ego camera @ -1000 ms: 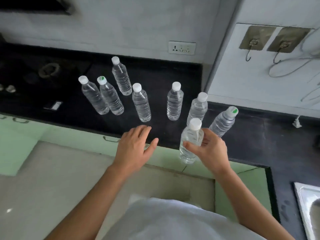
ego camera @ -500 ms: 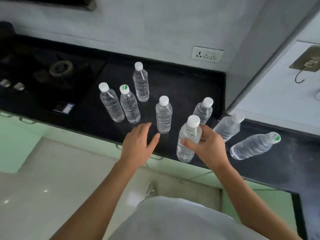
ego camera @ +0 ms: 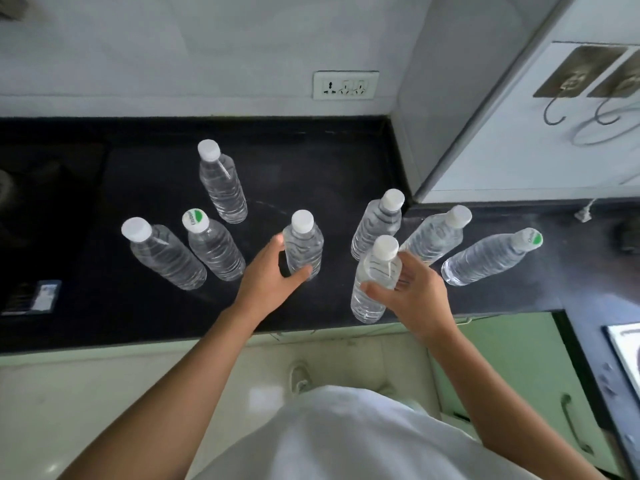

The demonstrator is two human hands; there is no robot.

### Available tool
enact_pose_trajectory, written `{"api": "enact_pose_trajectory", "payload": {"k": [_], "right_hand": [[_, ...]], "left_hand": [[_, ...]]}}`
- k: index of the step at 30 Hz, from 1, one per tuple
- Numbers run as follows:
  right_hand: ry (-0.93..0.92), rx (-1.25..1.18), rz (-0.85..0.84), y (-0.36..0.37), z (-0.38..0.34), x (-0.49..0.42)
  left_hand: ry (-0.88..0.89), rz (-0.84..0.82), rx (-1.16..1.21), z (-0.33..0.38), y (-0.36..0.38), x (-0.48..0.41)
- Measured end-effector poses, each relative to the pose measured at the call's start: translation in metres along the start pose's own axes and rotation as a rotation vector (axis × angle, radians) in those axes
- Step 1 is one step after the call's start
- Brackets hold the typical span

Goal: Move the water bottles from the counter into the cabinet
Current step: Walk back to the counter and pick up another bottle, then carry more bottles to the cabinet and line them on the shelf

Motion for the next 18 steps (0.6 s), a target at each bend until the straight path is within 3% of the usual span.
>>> {"api": "enact_pose_trajectory", "payload": {"k": [3,11,18], "right_hand": [[0.017,-0.017,0.025,-0.001,0.006,0.004],[0.000,-0.085,0.052,-0.013,0.021,0.022],[-0.107,-0.080,-0.078,-0.020,0.030,0.021]], "left_hand": [[-0.045,0.003,0.102,0.004,0.004,-0.005],[-0.145,0.212,0.172,0.020,0.017,0.040],[-0.333,0.430,0.294,0.034,0.035,0.117]]}}
Point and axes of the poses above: each hand's wrist, its own x-axis away from the middle knuckle, its own y-axis out of the palm, z = x × y, the point moved 1 cm from there along -x, towards the middle knuckle, and after that the axes turned 6 degrees about x, right-handed, at the moved point
